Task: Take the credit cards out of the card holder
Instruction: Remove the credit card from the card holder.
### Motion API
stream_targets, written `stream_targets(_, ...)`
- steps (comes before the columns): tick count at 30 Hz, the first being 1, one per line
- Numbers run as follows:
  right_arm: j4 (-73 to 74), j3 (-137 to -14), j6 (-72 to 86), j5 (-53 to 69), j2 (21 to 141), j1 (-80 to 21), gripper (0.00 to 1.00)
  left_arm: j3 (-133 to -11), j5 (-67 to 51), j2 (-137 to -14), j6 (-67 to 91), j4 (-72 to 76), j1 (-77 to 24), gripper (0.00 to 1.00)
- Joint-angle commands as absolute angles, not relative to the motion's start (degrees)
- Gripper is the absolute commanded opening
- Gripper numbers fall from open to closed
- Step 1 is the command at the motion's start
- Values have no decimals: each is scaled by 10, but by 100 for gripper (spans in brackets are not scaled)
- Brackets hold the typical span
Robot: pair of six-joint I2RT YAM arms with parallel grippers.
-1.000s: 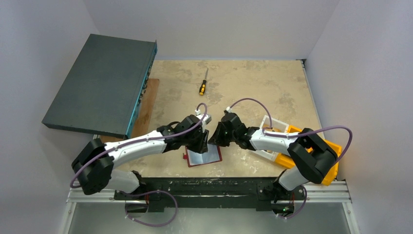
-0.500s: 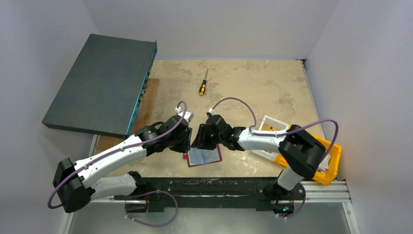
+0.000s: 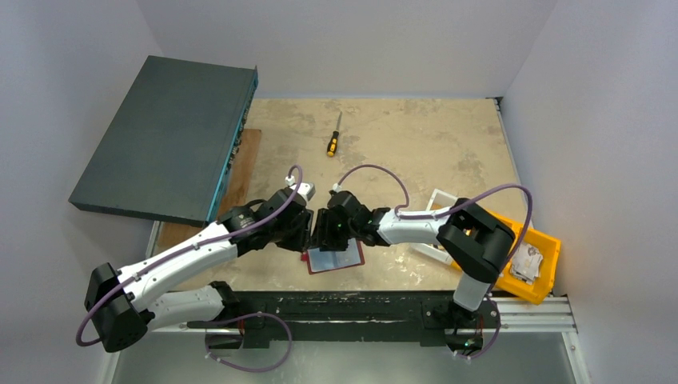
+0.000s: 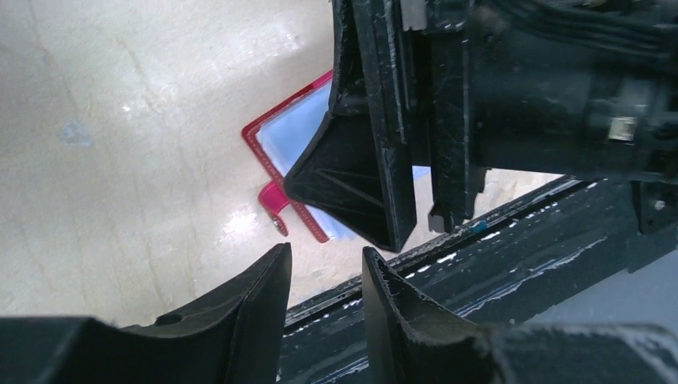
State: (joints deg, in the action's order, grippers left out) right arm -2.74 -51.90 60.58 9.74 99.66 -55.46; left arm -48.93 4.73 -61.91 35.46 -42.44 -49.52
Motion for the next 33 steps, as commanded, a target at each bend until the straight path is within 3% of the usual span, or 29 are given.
stream_targets(1, -16, -522, 605, 77, 916, -533, 48, -521, 12, -638, 365, -379, -494, 38)
stream_targets(10, 53, -443, 571, 30, 799, -451, 46, -548, -41, -746, 413, -301, -500, 37)
stream_targets(21, 126, -427, 504, -43, 796, -487, 17, -445, -110, -806, 514, -137, -442, 23)
stream_targets(33, 152, -450, 484, -82, 832, -521, 7, -380, -146, -863, 556, -28, -424, 19)
